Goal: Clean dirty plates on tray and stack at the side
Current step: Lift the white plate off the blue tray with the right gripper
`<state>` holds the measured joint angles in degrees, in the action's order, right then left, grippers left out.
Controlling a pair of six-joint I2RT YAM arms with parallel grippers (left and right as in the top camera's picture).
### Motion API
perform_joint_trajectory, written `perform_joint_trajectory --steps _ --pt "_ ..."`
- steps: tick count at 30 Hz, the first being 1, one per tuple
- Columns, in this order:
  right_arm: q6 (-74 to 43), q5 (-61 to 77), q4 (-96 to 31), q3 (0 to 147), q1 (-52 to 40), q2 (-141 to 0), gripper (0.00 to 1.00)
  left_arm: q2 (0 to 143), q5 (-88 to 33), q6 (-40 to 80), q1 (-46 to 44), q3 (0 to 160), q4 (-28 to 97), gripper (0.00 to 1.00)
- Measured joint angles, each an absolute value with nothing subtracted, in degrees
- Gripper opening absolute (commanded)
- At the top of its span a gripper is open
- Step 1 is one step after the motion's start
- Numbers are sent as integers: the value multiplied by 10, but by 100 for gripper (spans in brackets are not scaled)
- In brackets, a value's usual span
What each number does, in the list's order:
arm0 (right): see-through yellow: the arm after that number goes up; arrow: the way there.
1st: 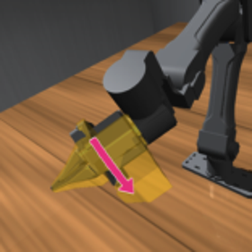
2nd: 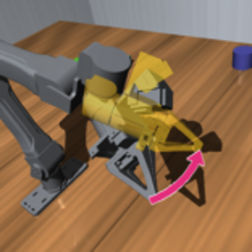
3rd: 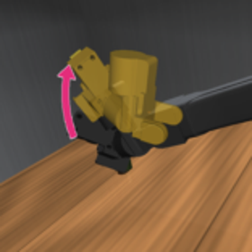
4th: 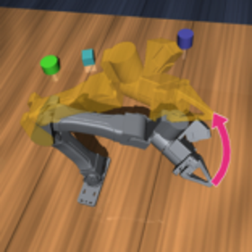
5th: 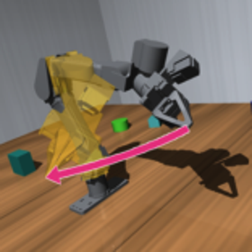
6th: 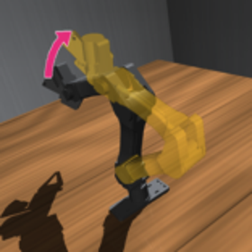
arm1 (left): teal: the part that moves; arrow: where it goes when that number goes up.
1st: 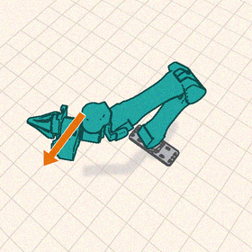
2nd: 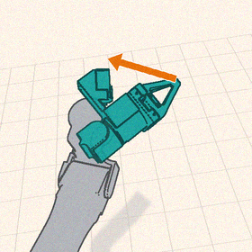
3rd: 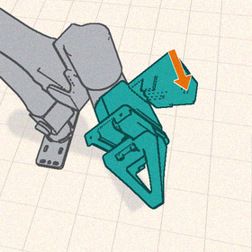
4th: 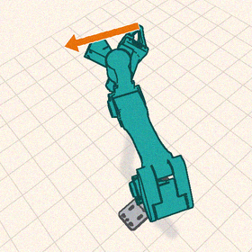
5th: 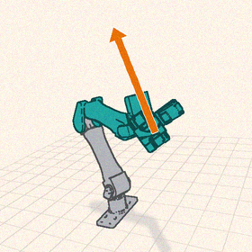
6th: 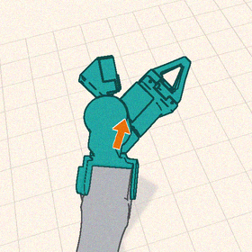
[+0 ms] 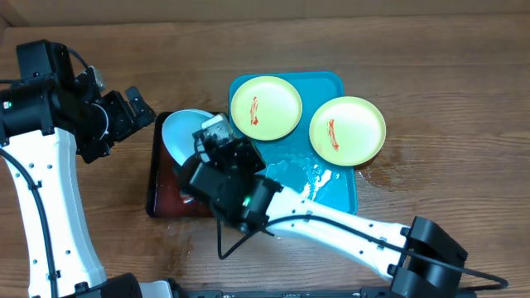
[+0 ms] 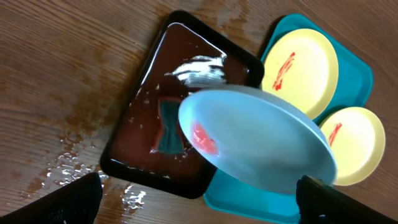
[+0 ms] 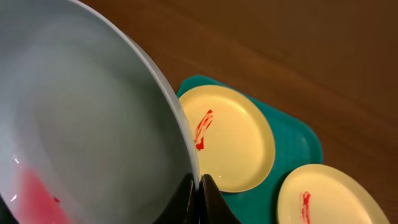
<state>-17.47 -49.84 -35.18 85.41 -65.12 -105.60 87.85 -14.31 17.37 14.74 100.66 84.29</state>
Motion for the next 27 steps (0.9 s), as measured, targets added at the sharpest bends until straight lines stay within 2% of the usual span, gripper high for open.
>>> perform_joint_trajectory --steps 12,27 --pt "-160 -652 -352 854 -714 -1056 4 879 -126 174 147 1007 842 100" --pt "-158 -680 -352 854 -714 -1056 4 879 -122 174 147 1007 842 100"
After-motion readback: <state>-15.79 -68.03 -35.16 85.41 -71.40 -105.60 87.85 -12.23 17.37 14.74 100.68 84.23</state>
